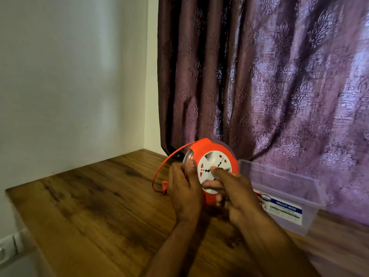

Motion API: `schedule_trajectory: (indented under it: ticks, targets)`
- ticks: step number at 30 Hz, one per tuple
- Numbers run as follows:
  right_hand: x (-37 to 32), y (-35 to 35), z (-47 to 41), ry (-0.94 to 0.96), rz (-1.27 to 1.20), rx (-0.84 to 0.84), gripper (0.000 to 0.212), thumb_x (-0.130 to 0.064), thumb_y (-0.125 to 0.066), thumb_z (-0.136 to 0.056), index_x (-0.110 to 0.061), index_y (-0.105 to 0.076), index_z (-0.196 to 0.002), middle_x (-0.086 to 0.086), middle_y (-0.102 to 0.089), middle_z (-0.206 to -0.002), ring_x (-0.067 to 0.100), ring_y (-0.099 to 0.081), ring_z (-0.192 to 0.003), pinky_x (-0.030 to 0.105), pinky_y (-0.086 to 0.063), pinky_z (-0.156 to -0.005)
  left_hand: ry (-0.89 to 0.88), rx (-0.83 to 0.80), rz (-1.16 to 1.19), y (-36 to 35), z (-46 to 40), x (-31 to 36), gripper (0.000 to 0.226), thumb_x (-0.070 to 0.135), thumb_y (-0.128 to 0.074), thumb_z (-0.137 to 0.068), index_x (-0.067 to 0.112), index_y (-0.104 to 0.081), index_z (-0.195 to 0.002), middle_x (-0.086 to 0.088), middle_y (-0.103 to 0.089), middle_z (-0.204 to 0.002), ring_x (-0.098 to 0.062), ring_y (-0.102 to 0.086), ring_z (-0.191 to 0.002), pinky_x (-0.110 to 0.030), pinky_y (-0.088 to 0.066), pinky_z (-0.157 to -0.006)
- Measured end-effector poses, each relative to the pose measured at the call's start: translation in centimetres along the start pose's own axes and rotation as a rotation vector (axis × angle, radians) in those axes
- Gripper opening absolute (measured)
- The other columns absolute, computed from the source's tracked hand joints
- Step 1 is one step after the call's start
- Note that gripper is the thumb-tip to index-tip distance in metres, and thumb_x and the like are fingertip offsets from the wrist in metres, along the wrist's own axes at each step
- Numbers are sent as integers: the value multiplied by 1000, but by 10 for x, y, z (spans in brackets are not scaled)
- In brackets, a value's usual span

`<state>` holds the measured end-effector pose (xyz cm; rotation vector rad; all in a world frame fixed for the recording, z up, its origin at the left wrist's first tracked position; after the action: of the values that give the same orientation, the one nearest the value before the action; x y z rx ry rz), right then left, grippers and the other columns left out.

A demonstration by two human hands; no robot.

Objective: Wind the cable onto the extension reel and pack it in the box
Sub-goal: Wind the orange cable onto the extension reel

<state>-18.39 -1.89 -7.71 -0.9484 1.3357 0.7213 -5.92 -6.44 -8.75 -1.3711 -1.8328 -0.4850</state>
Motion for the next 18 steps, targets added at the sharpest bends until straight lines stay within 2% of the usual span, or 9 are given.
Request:
schedule_trajectory:
  ticks: [2, 4, 6, 7, 9, 11, 12, 15, 18]
  targets:
    - [5, -5, 5, -74, -96, -33, 21, -21, -63, -90, 0, -62, -87, 12, -74, -67, 10, -40, -26, 16, -34, -32, -1, -5, -7, -1, 0, -2, 53, 54, -35, -90, 4, -52, -83, -11, -60, -83, -27, -60, -81, -54, -52, -71]
    - [2, -7, 6, -64, -34, -68, 20, -23, -61, -91, -4, -61, -86, 9, -75, -68, 10, -41, -27, 16, -35, -33, 17, 4, 4, 0, 0, -5, 53, 53, -35, -90, 3, -53, -84, -12, -60, -84, -28, -61, -82, -54, -52, -73]
    - [-9, -3, 4, 29, 183, -84, 23, -29, -59, -93, -8, -58, -84, 6, -75, -66, 12, -40, -27, 16, -34, -35, 55, 41, 20, 3, -2, -9, 47, 50, -37, -92, 6, -52, -84, -10, -62, -84, -27, -61, -83, -54, -52, -74]
    - [-19, 0, 3, 109, 358, -69, 24, -34, -59, -92, -11, -57, -85, 5, -74, -65, 14, -45, -30, 20, -38, -39, 81, 62, 29, 4, -4, -11, 45, 49, -37, -93, 8, -52, -83, -9, -62, -84, -27, -61, -83, -54, -52, -74]
    - [-40, 10, 5, 320, 770, 54, 22, -41, -61, -88, -20, -62, -93, 0, -75, -72, 20, -63, -55, 31, -52, -59, 137, 89, 55, 7, -7, -15, 45, 53, -36, -93, 12, -51, -82, -6, -64, -84, -25, -63, -84, -52, -54, -73]
    - [-56, 12, 13, 535, 1057, 180, 27, -42, -61, -86, -29, -60, -110, -2, -75, -92, 28, -66, -89, 37, -53, -75, 156, 108, 68, 8, -9, -16, 49, 60, -33, -89, 16, -51, -80, -2, -64, -83, -22, -64, -83, -44, -56, -69]
    - [-60, 7, 20, 630, 1144, 196, 33, -42, -60, -86, -33, -56, -118, -1, -73, -100, 31, -65, -97, 38, -51, -77, 154, 114, 70, 9, -9, -15, 51, 63, -32, -88, 16, -51, -80, -1, -64, -82, -21, -64, -82, -41, -56, -68]
    - [-59, -13, 34, 823, 1368, 150, 51, -47, -54, -89, -41, -36, -136, 1, -64, -118, 30, -63, -103, 38, -48, -79, 152, 98, 81, 6, -8, -14, 56, 65, -31, -87, 14, -54, -83, -1, -64, -82, -19, -64, -81, -49, -56, -70]
    - [-52, -20, 33, 849, 1464, 144, 62, -55, -50, -90, -45, -20, -144, 3, -56, -128, 28, -61, -107, 37, -49, -74, 140, 73, 75, 4, -6, -14, 58, 66, -30, -87, 14, -56, -83, 0, -65, -82, -17, -65, -81, -51, -56, -70]
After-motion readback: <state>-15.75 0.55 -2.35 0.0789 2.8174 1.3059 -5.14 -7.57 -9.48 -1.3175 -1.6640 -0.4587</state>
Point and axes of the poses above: each hand's wrist, its own z-axis away from the middle knuckle, its own y-axis out of the back of the hand, x = y × z, the point moved 6 cm from there along -z, towards the middle knuckle
